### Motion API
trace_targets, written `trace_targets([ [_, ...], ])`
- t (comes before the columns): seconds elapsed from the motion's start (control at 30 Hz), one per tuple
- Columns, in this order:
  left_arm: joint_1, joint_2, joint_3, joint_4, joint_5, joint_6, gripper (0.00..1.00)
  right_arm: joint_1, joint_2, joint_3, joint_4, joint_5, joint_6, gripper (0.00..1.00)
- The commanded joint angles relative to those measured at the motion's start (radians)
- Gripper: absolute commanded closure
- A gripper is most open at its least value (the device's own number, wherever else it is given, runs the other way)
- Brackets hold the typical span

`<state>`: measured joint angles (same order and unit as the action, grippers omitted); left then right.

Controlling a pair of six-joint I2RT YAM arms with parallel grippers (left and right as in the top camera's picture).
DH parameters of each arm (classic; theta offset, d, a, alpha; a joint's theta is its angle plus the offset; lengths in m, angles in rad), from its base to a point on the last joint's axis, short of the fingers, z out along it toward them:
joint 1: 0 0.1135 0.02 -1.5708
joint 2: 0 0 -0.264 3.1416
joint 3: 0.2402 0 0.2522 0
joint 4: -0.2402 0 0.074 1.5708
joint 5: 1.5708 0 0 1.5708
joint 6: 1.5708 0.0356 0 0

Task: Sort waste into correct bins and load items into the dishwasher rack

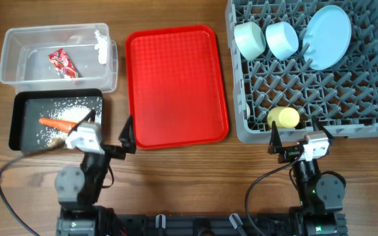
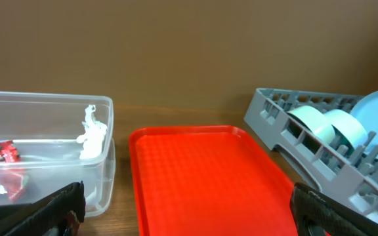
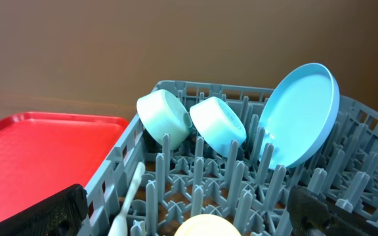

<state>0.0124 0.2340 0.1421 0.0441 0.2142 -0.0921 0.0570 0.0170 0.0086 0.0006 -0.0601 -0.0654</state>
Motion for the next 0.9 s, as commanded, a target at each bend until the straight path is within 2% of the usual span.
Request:
trace_targets([
  [0.0, 0.024, -0.126, -0.088, 0.013, -0.005, -0.022, 0.0, -0.004, -0.012, -0.003, 0.003, -0.016, 0.014, 0.0],
  [0.17, 0.026, -0.229, -0.137, -0.017, -0.006, -0.027, 0.0, -0.004, -0.012, -0.003, 0.003, -0.016, 0.014, 0.0],
  [0.4, 0.029, -0.231, -0.137, -0.108, -0.013, -0.028, 0.0, -0.004, -0.012, -0.003, 0.003, -0.016, 0.014, 0.0],
  [0.87, 0.03, -0.229, -0.137, -0.103, -0.013, -0.027, 0.0, -0.004, -0.012, -0.003, 0.003, -0.016, 0.014, 0.0],
])
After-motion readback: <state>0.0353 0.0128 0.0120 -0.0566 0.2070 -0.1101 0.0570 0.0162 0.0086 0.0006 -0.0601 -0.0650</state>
